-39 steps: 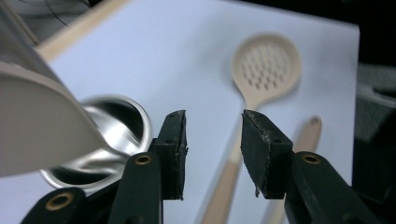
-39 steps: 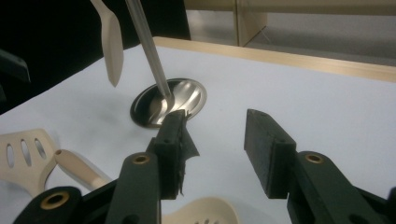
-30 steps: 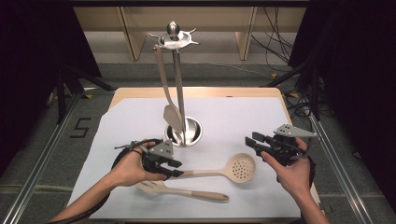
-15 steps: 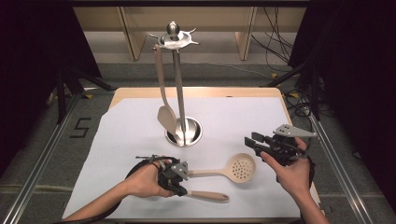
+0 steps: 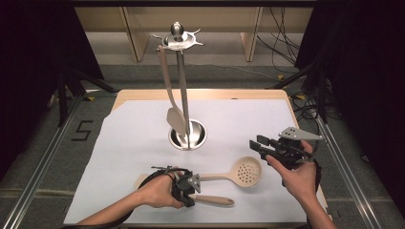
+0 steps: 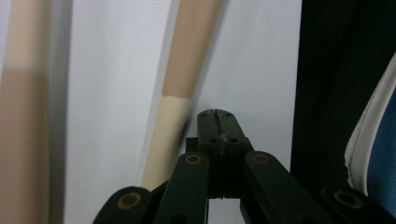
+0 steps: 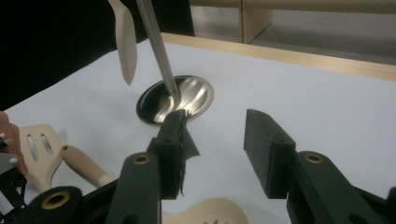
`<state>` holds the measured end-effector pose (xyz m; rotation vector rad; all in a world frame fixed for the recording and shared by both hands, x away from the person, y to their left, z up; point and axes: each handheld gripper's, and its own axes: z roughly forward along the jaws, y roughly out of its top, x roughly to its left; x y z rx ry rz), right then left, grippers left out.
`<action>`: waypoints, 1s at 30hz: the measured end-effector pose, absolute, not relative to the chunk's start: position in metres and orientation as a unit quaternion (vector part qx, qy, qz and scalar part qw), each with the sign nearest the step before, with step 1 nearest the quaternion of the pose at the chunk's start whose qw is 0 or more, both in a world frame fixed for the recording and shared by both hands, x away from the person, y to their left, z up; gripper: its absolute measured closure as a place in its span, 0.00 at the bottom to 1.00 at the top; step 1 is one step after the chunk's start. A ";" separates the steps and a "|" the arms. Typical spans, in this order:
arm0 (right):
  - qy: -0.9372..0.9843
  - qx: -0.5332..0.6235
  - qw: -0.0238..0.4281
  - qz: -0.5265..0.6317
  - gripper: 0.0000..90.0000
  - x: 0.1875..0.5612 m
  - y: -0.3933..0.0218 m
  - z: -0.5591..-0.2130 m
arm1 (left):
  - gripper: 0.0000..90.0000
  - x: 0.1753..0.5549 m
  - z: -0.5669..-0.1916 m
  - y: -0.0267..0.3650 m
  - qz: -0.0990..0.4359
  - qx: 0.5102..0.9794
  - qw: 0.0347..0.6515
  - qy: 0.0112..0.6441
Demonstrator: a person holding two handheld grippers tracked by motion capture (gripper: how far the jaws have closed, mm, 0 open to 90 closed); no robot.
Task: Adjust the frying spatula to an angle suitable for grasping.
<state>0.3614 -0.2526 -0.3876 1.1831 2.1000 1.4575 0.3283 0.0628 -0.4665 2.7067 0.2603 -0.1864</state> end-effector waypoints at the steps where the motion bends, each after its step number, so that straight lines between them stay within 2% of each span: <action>1: 0.736 0.415 0.162 0.511 0.66 0.361 -0.253 -0.388 | 0.99 0.328 -0.467 0.063 -0.067 0.972 0.207 0.093; 3: 0.735 0.413 0.165 0.511 0.66 0.362 -0.252 -0.389 | 0.99 0.329 -0.467 0.062 -0.059 0.971 0.210 0.101; 4: 0.735 0.413 0.165 0.511 0.66 0.362 -0.252 -0.388 | 0.99 0.333 -0.465 0.063 -0.050 0.975 0.198 0.085; 5: 0.735 0.413 0.163 0.512 0.66 0.362 -0.252 -0.388 | 0.99 0.331 -0.467 0.062 -0.057 0.970 0.212 0.105; 8: 0.732 0.420 0.154 0.514 0.67 0.360 -0.250 -0.388 | 0.99 0.332 -0.465 0.063 -0.044 0.975 0.198 0.086; 10: 0.733 0.418 0.156 0.513 0.67 0.361 -0.250 -0.388 | 0.99 0.331 -0.466 0.062 -0.049 0.970 0.212 0.107; 12: 0.734 0.421 0.153 0.511 0.67 0.360 -0.250 -0.388 | 0.99 0.336 -0.464 0.063 -0.039 0.977 0.193 0.084; 23: 0.738 0.407 0.166 0.512 0.67 0.362 -0.251 -0.388 | 0.99 0.343 -0.462 0.061 -0.005 0.978 0.189 0.091; 28: 0.737 0.404 0.168 0.516 0.67 0.362 -0.250 -0.388 | 0.89 0.349 -0.449 0.066 0.003 0.977 0.196 0.089; 30: 0.736 0.410 0.161 0.514 0.67 0.361 -0.251 -0.386 | 0.83 0.357 -0.445 0.071 0.018 0.980 0.180 0.086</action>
